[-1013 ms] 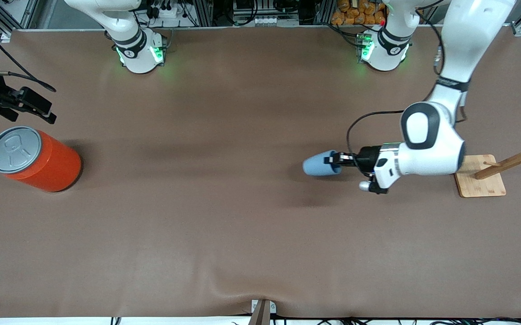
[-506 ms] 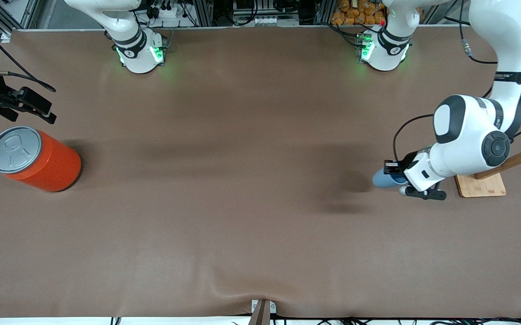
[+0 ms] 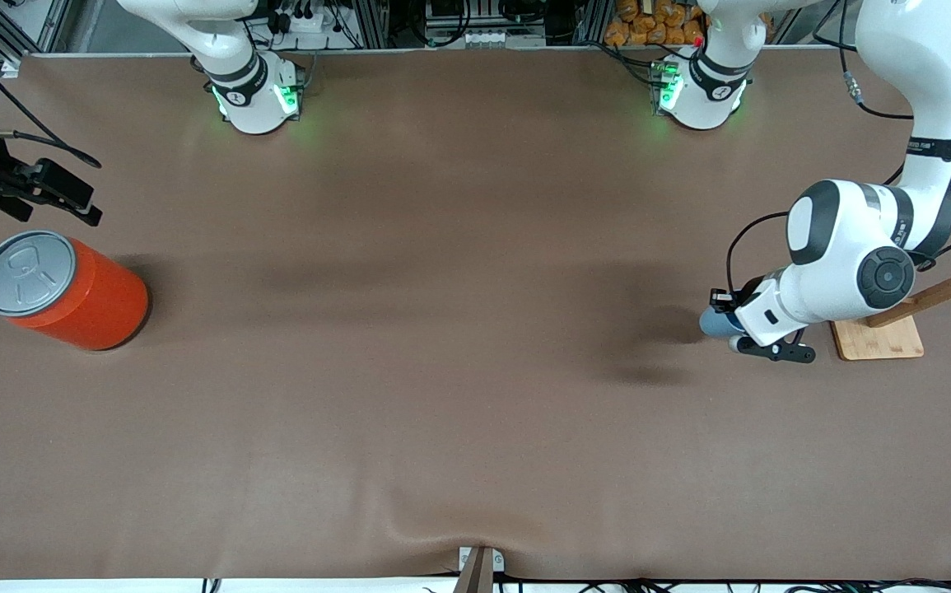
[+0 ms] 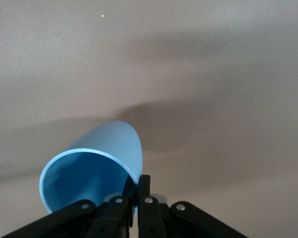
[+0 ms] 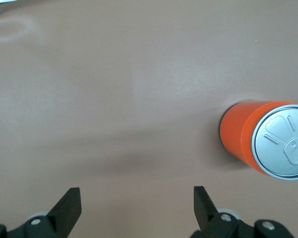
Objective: Flip cup
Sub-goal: 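Rotate the cup upright with the left gripper and lower it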
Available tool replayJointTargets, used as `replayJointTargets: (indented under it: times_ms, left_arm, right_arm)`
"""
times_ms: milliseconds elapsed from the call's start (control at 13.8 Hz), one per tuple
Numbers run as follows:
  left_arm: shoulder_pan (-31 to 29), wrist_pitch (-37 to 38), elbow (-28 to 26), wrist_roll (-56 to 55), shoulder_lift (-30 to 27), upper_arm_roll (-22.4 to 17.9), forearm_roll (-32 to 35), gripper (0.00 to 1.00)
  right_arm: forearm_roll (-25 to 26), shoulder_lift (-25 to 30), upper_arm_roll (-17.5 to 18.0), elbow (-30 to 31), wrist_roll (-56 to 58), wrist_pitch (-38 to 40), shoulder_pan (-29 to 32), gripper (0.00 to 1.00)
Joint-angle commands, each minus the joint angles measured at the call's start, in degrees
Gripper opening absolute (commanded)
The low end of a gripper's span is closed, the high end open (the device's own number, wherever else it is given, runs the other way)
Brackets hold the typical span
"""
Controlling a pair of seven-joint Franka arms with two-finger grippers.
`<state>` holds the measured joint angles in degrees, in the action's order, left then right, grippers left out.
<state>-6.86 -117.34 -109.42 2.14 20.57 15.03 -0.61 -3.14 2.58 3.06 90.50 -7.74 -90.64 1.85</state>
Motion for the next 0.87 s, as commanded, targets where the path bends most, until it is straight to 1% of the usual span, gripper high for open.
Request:
replayJointTargets:
  times_ms: [0, 217, 362, 434, 506, 579, 651, 796]
  left_arm:
    - [-0.35, -0.35, -0.09, -0.74, 1.14, 0.35, 2.54, 0.0]
    - [-0.26, -0.52, 0.43, -0.74, 2.46, 0.35, 4.82, 0.0]
    - [0.0, -0.44, 0.78, -0.65, 2.55, 0.35, 5.0, 0.0]
    - [0.0, -0.44, 1.48, -0.65, 3.33, 0.35, 5.7, 0.14]
    - [0.0, -0.17, 2.1, -0.65, 3.6, 0.35, 5.88, 0.24]
    - [0.09, -0.17, 2.19, -0.56, 3.6, 0.35, 5.88, 0.68]
    - [-0.08, 0.0, 2.45, 0.22, 3.34, 0.43, 5.88, 1.0]
    - [0.18, 1.83, 5.08, -0.04, 2.73, 0.44, 5.88, 1.0]
  right_arm:
    - [-0.11, -0.56, 0.46, -1.29, 0.54, 0.81, 0.88, 1.0]
    - [-0.29, -0.56, 0.46, -1.2, 0.63, 0.9, 0.96, 1.0]
    - [-0.29, -0.56, 0.46, -1.2, 0.8, 0.9, 1.05, 1.0]
    - [-0.29, -0.56, 0.46, -1.2, 0.8, 0.9, 1.05, 1.0]
    - [-0.29, -0.56, 0.46, -1.2, 0.8, 0.9, 1.05, 1.0]
    - [-0.29, -0.56, 0.46, -1.2, 0.8, 0.9, 1.14, 1.0]
    - [-0.29, -0.56, 0.46, -1.12, 0.8, 0.9, 1.4, 1.0]
    - [-0.38, -0.56, 0.46, -1.2, 0.89, 0.9, 1.49, 1.0]
